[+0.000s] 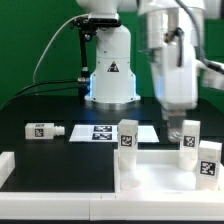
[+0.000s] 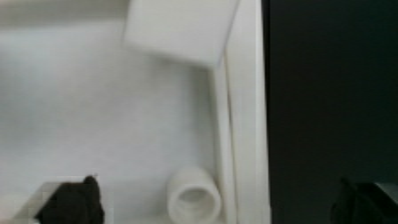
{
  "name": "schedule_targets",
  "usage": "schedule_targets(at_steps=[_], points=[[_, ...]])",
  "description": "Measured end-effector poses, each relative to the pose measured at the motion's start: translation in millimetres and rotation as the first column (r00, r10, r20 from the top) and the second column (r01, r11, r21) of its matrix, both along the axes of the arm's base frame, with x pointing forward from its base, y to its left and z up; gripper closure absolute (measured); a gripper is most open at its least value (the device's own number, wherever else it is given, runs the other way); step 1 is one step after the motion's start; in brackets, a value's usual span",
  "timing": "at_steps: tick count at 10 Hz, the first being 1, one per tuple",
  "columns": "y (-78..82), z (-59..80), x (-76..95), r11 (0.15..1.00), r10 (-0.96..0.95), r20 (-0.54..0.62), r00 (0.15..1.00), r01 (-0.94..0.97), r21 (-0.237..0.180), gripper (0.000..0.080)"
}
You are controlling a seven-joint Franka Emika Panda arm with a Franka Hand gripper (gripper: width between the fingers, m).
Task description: Assemble square table
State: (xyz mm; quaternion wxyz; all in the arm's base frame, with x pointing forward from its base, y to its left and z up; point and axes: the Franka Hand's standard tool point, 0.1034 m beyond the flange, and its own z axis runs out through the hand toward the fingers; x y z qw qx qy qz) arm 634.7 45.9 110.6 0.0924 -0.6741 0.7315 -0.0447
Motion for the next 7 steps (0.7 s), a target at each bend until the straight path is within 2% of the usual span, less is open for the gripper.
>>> schedule_targets(at_steps=[1,2,3,4,6,7], points=[[-26.9,11.1,-7.3,0.989,0.149,0.016,0.989,-0.148,-0.024,0.0150],[-36.4,15.3,-7.1,0.984,0.173,0.036,0.984,-0.172,-0.040,0.0150],[-29.4,16.5,-3.1,0.978,0.203,0.060,0.977,-0.200,-0.060,0.0150],[-29.7,15.4,-3.7,0.944,0.322,0.055,0.945,-0.316,-0.091,0.0150],[-35.9,15.8,-4.3,0.920,0.384,0.059,0.922,-0.376,-0.109,0.0150],[-60.5,15.2,-15.0,0.925,0.376,0.092,0.922,-0.368,-0.091,0.0150]])
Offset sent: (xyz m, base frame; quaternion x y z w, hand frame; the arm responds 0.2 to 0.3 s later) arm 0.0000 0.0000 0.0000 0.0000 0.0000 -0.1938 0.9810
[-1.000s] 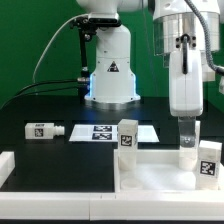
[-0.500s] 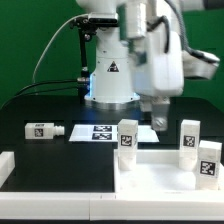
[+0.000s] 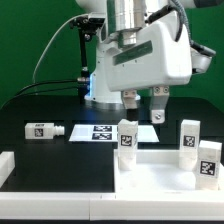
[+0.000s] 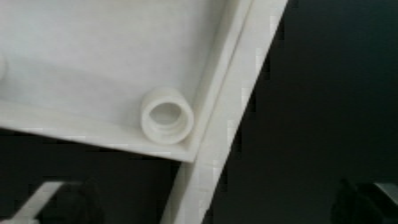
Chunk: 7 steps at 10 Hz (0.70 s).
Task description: Assemble square table
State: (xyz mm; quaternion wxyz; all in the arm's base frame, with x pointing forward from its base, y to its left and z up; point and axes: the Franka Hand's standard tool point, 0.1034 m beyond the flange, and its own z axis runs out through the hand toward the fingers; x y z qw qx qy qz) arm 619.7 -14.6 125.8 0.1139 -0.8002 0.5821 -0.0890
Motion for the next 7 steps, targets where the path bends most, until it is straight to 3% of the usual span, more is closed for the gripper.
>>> schedule_targets(at_steps=[2,3,4,5,7], points=[[-61.6,-0.4,-28.4,1.000,0.003,0.010,1.000,-0.003,0.027,0.0150],[-79.2,-7.2,-37.3,0.999,-0.050,0.007,0.999,0.050,0.017,0.0150],[-63.1,-11.4,-34.7,0.998,-0.052,0.029,0.998,0.053,-0.026,0.0150],[-54.4,-12.2,-34.2,0.999,-0.025,0.028,0.999,0.026,-0.027,0.0150],[-57.8,-13.0,-34.9,0.999,-0.031,0.026,0.999,0.031,-0.028,0.0150]])
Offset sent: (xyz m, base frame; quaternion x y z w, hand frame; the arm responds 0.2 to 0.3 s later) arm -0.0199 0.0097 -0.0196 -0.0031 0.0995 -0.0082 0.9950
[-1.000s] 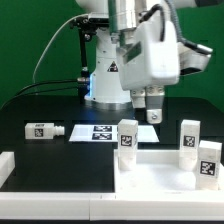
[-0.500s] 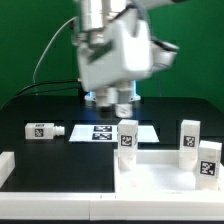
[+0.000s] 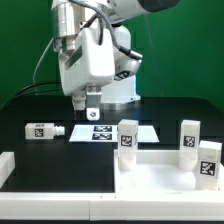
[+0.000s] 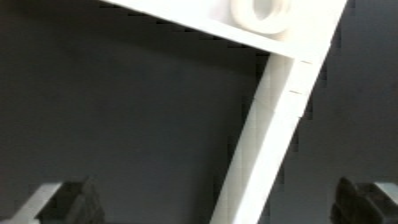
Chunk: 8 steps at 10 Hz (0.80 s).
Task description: Assemble square table
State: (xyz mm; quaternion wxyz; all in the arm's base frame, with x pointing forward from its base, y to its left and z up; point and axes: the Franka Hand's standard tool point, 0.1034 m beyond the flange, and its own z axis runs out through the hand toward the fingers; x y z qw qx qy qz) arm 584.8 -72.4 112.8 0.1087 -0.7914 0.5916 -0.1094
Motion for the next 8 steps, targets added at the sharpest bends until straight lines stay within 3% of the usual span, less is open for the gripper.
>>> schedule_targets(at_steps=[1,2,3,5,6,7,8], points=[[-5.1,-4.5,-3.9,1.000,0.020,-0.004,1.000,-0.020,-0.003,0.0150],[-21.3,-17.3,-15.6,1.000,0.017,-0.031,0.999,-0.016,0.021,0.0150],[-35.9,-24.9,-28.7,0.998,0.018,-0.069,0.997,-0.013,0.064,0.0150],[-61.8,-31.4,-58.2,0.982,0.020,-0.147,0.989,0.008,0.189,0.0150],[-73.1,-31.8,-57.2,0.991,-0.045,-0.116,0.992,0.058,0.118,0.0150],[-59.3,-34.5,-56.8,0.993,-0.018,-0.118,0.993,0.032,0.115,0.0150],[-62.9,-34.6,-57.4,0.992,-0.024,-0.120,0.993,0.038,0.116,0.0150]])
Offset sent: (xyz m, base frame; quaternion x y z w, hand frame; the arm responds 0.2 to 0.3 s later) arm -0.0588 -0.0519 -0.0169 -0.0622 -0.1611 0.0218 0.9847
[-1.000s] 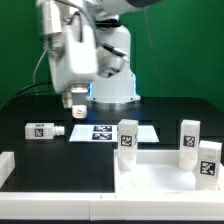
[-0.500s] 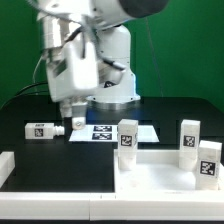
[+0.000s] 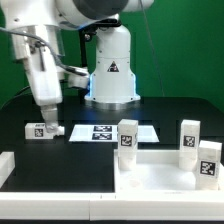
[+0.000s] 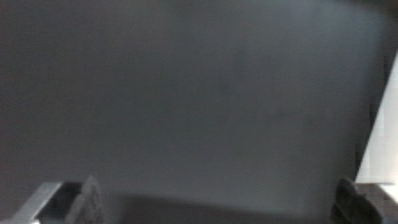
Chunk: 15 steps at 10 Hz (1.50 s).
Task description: Assemble square table
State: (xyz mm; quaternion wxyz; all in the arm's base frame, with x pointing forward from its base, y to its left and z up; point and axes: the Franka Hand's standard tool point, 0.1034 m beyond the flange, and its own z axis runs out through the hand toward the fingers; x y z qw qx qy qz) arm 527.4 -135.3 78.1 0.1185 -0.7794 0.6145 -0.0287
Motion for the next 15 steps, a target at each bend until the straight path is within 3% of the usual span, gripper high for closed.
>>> schedule_targets(at_steps=[1,2,4,5,6,7,10,11,12,13,14,15], points=[[-1.9,-0.4,-0.8,1.000,-0.004,-0.001,1.000,0.004,-0.001,0.0150],[-3.1,-5.5,-8.8,0.999,0.007,-0.010,1.000,-0.006,0.040,0.0150],[-22.2,-19.7,-49.6,0.966,-0.045,-0.095,0.994,0.068,0.251,0.0150],[-21.8,-19.4,-66.7,0.930,-0.050,-0.137,0.989,0.096,0.355,0.0150],[-24.5,-20.2,-73.4,0.923,-0.057,-0.152,0.987,0.110,0.368,0.0150],[-23.6,-22.8,-72.9,0.934,-0.065,-0.151,0.986,0.113,0.338,0.0150],[-24.5,-23.8,-73.4,0.934,-0.066,-0.153,0.986,0.115,0.339,0.0150],[-22.5,-24.3,-78.7,0.926,-0.050,-0.159,0.986,0.105,0.364,0.0150],[-24.7,-24.0,-100.1,0.879,-0.020,-0.196,0.980,0.111,0.464,0.0150],[-41.2,-23.2,-117.5,0.824,-0.009,-0.226,0.974,0.135,0.550,0.0150],[-50.0,-26.2,-125.1,0.802,-0.015,-0.241,0.970,0.156,0.577,0.0150],[-47.0,-27.2,-128.6,0.801,-0.016,-0.246,0.969,0.160,0.577,0.0150]])
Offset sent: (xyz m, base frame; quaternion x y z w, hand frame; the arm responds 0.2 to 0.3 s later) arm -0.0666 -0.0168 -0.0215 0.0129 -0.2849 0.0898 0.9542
